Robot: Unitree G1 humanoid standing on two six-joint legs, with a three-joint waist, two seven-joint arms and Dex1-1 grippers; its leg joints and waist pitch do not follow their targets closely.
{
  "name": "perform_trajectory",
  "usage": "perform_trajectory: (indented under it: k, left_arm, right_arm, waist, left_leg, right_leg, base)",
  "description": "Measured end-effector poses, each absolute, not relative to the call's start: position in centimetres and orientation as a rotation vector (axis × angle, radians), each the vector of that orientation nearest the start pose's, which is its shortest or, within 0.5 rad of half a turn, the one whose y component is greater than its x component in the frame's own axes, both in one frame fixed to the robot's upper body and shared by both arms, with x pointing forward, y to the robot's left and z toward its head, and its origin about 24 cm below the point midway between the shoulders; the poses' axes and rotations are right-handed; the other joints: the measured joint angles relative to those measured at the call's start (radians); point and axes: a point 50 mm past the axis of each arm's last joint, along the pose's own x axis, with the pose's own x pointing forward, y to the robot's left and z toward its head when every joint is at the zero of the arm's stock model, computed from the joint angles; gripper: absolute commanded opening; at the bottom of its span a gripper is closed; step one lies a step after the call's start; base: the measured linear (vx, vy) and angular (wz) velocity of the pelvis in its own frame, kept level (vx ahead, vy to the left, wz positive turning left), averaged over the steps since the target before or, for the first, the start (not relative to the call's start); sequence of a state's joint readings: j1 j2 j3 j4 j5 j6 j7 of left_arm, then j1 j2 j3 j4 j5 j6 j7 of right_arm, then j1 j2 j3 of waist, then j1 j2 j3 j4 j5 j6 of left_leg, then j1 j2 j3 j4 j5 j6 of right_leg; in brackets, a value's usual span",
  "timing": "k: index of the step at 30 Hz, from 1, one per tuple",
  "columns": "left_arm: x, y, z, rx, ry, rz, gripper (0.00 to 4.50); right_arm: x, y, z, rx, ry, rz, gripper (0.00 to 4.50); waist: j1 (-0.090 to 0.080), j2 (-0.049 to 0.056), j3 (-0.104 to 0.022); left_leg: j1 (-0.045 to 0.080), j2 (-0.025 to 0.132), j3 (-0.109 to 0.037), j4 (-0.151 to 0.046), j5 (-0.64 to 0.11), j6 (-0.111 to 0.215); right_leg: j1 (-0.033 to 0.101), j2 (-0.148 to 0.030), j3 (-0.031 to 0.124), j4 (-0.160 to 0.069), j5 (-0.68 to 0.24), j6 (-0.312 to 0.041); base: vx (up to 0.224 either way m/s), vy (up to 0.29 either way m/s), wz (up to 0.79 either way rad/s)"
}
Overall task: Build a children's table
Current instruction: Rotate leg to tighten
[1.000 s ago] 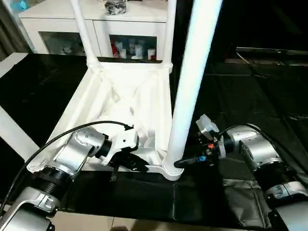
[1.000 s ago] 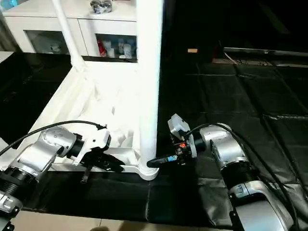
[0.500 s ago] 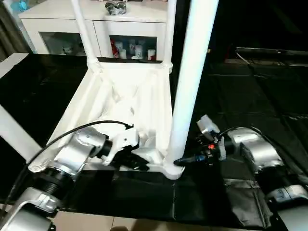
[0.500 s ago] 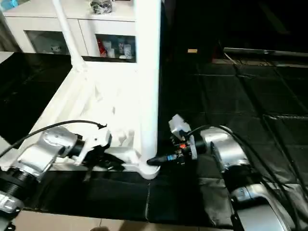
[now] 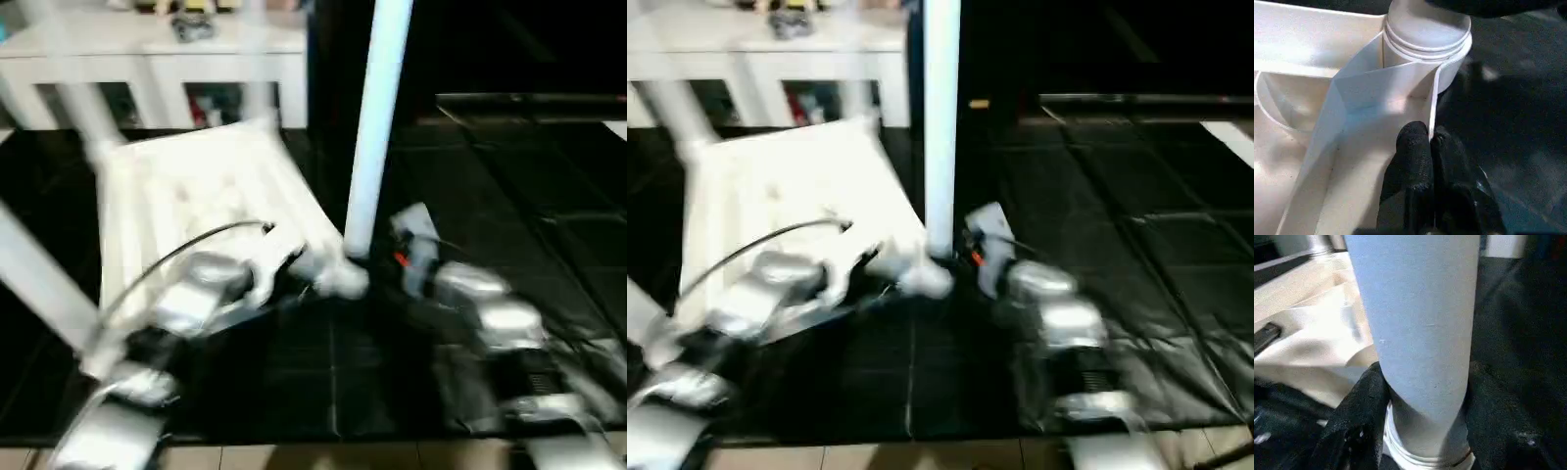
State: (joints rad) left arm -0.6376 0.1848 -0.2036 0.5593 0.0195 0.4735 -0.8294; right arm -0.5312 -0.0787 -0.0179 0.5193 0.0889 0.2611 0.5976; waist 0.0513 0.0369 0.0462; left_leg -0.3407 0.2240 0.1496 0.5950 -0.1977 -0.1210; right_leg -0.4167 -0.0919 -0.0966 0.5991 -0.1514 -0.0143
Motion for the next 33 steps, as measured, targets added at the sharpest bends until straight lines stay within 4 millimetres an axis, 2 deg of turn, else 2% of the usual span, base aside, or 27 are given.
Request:
perform_trajectory:
  k: [4, 6, 8, 11, 17, 22, 25, 30, 33]
  left_arm:
    - [33.4, 9.6, 5.2, 0.193, 0.538, -0.955, 0.00]
    - [33.4, 9.6, 5.3, 0.193, 0.536, -0.964, 0.00]
    - [33.4, 9.6, 5.3, 0.192, 0.535, -0.971, 0.00]
    - [33.3, 9.7, 5.4, 0.195, 0.536, -0.986, 0.00]
    - [32.8, 10.7, 5.4, 0.223, 0.521, -1.075, 0.00]
    - [31.9, 11.6, 5.4, 0.267, 0.501, -1.194, 0.00]
    - [31.5, 12.3, 5.4, 0.299, 0.504, -1.262, 0.00]
    - [30.6, 12.9, 5.5, 0.361, 0.500, -1.361, 0.00]
    - [30.2, 13.0, 5.4, 0.375, 0.497, -1.415, 0.00]
  right_arm:
    - [33.6, -10.7, 5.3, 0.048, 0.229, 0.662, 1.95]
    - [33.4, -10.8, 5.3, 0.057, 0.222, 0.664, 2.63]
    - [33.3, -10.9, 5.4, 0.060, 0.220, 0.675, 2.63]
    - [33.2, -11.3, 5.5, 0.056, 0.224, 0.718, 3.08]
    - [32.6, -12.8, 5.8, 0.047, 0.237, 0.906, 3.58]
    - [31.7, -14.7, 6.5, -0.002, 0.262, 1.117, 4.11]
    - [31.2, -14.8, 6.8, -0.016, 0.261, 1.223, 4.34]
    - [31.0, -14.1, 6.9, -0.034, 0.275, 1.367, 4.34]
    - [30.9, -14.5, 7.4, -0.053, 0.289, 1.450, 4.34]
  waist:
    - [0.000, 0.002, 0.000]
    - [0.003, 0.004, 0.000]
    - [0.005, 0.006, 0.001]
    - [0.007, 0.008, 0.002]
    - [0.014, 0.011, 0.003]
    - [0.041, 0.011, 0.004]
    - [0.053, 0.011, 0.004]
    - [0.071, 0.011, 0.004]
    - [0.084, 0.010, 0.003]
  left_leg:
    - [-0.002, 0.000, 0.000, -0.007, 0.000, 0.000]
    - [-0.002, 0.000, 0.000, -0.010, -0.001, 0.000]
    - [-0.002, 0.000, 0.000, -0.011, -0.001, 0.000]
    - [-0.002, 0.000, 0.000, -0.011, -0.001, 0.000]
    - [-0.007, 0.000, -0.002, -0.009, 0.000, 0.000]
    - [-0.008, 0.000, -0.002, -0.009, 0.000, 0.001]
    - [-0.009, 0.001, -0.002, -0.008, 0.000, 0.001]
    - [-0.009, 0.001, -0.001, -0.004, 0.000, 0.001]
    - [-0.009, 0.001, -0.001, -0.002, -0.001, 0.001]
  right_leg:
    - [-0.002, 0.000, -0.001, -0.003, 0.002, -0.002]
    - [-0.002, 0.000, -0.001, -0.004, 0.004, -0.007]
    - [-0.003, 0.001, -0.002, -0.004, 0.004, -0.007]
    - [-0.003, 0.001, -0.002, -0.004, 0.004, -0.007]
    - [-0.004, 0.000, -0.002, -0.004, 0.004, -0.007]
    - [-0.005, 0.000, -0.002, -0.004, 0.004, -0.007]
    - [-0.005, 0.000, -0.003, -0.003, 0.004, -0.007]
    - [-0.004, 0.000, -0.002, -0.003, 0.004, -0.007]
    - [-0.004, -0.001, -0.001, -0.003, 0.004, -0.007]
  base:
    - [0.000, 0.000, 0.00]
    - [0.000, 0.000, 0.00]
    - [0.000, 0.000, 0.00]
    - [0.000, 0.000, 0.00]
    - [0.000, 0.000, 0.00]
    - [0.000, 0.000, 0.00]
    - [0.000, 0.000, 0.00]
    - [0.000, 0.000, 0.00]
    - [0.000, 0.000, 0.00]
